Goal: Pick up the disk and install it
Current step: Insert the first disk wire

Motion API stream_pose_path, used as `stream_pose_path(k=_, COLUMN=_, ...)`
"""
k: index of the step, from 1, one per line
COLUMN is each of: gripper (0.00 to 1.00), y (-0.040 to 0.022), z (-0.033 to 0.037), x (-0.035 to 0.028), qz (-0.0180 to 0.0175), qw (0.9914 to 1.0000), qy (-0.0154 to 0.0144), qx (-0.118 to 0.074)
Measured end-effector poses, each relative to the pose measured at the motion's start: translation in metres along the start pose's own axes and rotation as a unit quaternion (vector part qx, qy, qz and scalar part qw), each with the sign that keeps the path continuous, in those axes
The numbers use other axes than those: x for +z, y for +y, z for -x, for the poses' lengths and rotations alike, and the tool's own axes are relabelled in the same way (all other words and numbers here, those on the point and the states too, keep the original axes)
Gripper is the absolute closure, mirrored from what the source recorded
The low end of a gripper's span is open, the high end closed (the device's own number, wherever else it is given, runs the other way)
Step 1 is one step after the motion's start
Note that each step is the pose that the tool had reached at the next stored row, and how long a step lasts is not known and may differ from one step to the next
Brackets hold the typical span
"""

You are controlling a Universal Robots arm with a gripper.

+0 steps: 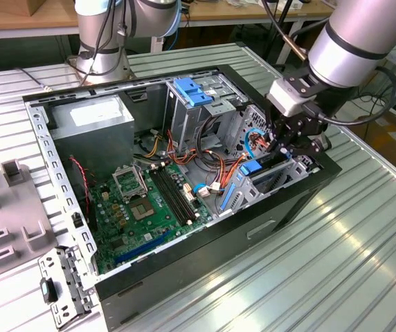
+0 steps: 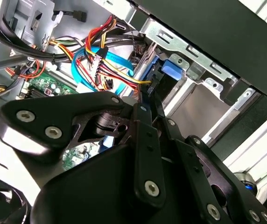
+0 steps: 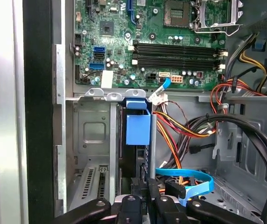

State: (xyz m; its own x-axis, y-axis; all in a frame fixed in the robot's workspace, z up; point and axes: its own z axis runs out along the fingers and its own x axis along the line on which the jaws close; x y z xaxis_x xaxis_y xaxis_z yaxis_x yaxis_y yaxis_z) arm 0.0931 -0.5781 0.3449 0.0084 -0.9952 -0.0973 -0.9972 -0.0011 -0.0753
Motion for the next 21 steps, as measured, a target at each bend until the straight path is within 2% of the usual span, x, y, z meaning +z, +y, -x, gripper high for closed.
stream_pose_path(k=5, gripper=0.83, y=0.0015, z=-0.0004, x=0.0003, qz=0.0001, qw=1.00000, qy=0.0007, qx=-0.001)
stream_pose_path(k=9, gripper=0.83, y=0.0009, z=-0.0005, x=0.0008, qz=0.0011, qw=0.99993, qy=0.0008, qx=-0.011)
stream_pose_path(k=21, gripper=0.83, y=0.0008, z=0.0008, x=0.0010, qz=0.0005, qw=0.99998, qy=0.0013, qx=-0.005)
